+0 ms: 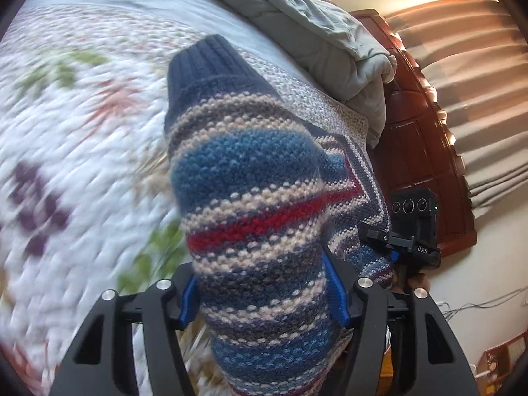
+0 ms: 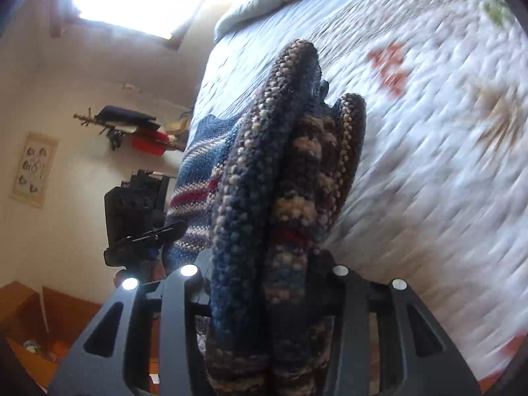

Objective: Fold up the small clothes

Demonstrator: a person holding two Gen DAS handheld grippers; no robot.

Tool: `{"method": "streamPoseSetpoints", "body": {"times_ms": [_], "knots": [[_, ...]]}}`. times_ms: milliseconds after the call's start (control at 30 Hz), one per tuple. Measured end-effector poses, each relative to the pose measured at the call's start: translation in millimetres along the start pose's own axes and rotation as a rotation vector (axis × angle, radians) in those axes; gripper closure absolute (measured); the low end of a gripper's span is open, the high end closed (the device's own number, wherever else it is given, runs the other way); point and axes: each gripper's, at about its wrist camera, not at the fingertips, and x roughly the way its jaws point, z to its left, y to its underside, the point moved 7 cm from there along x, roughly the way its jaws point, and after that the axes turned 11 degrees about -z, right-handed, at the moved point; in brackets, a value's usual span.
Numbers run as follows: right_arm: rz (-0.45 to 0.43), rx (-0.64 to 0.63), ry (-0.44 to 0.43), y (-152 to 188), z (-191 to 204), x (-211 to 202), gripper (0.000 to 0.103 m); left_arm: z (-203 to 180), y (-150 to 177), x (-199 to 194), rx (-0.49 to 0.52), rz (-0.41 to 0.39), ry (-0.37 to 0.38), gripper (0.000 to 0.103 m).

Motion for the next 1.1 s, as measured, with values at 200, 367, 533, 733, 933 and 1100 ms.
{"method": "streamPoseSetpoints", "body": {"times_ms": [200,367,533,733,933,1100], "knots": [[0.033,-0.044,-0.013,96,57,68,0.065,66,53,-85,-0.035,-0.063,-0.054,0.041],[0.077,-0.054,-0.014,155,81,126,0.065,126,85,-127,-0.077,-0.073,-0.098,0.041],[0.06,-0.015,-0.036,157,69,137,0.055,154,96,-134,-0.121,-0.069,-0.063,0.032],[0.017,-0.038,0.003,122,50,96,0.023,143,96,-142,-0.082,-0.145,-0.157,0.019],[-0.009,-0.1,0.046,65,76,108,0.033,83,118,-199,0.164,-0.401,-0.31,0.018],[0.048,-0.163,0.14,56,73,152,0.091,46,155,-194,0.235,-0.459,-0.25,0.017]]}}
